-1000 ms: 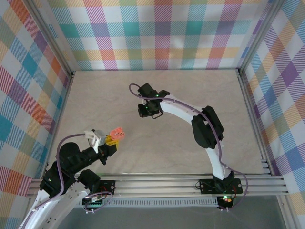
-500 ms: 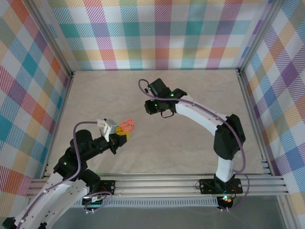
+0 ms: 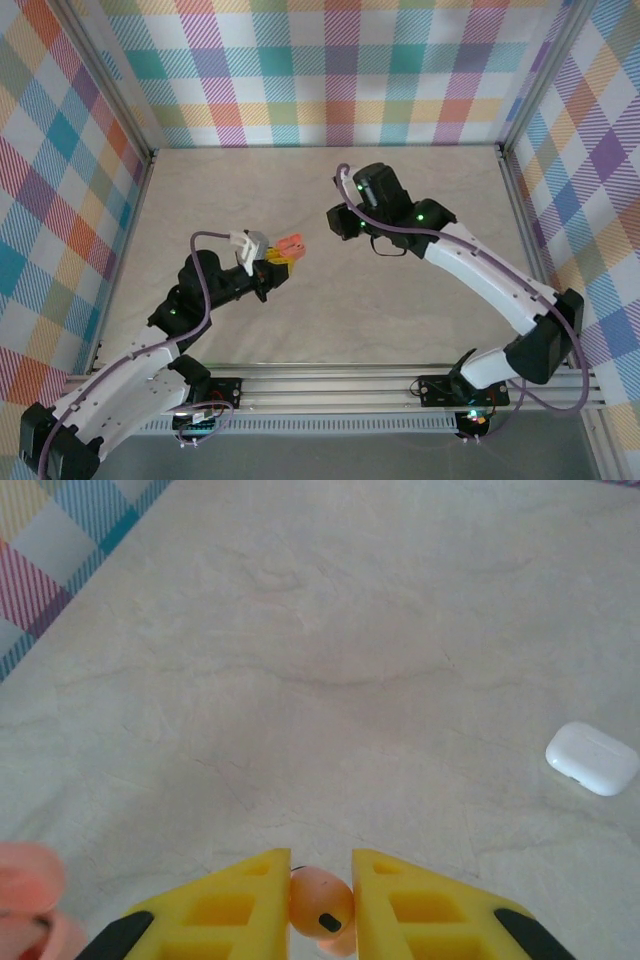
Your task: Insert wireless bluetooth earbuds into charging case
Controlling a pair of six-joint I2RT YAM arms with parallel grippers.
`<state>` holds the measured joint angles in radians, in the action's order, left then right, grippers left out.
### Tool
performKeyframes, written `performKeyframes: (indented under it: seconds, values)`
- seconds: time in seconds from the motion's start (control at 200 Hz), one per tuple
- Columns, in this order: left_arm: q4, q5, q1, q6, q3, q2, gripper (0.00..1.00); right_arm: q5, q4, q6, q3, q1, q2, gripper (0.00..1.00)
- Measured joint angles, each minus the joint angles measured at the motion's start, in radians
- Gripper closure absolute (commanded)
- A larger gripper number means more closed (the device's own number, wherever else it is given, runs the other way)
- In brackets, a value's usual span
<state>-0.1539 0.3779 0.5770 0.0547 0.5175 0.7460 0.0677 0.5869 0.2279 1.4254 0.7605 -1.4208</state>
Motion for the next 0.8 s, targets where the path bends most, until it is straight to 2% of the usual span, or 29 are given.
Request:
performKeyframes:
  seconds: [0.36, 0.585, 0.8]
  values:
    - [-0.098, 0.007, 0.032, -0.022, 0.002, 0.103, 0.91, -0.109, -0.066, -0.052, -0.021, 0.003, 0.097, 0.81]
    - [-0.140, 0.024, 0.047, -0.022, 0.029, 0.191, 0.91, -0.160, -0.132, -0.093, -0.069, 0.047, 0.122, 0.81]
    - [-0.162, 0.041, 0.058, -0.021, 0.074, 0.214, 0.91, -0.190, -0.194, -0.133, -0.105, 0.075, 0.122, 0.81]
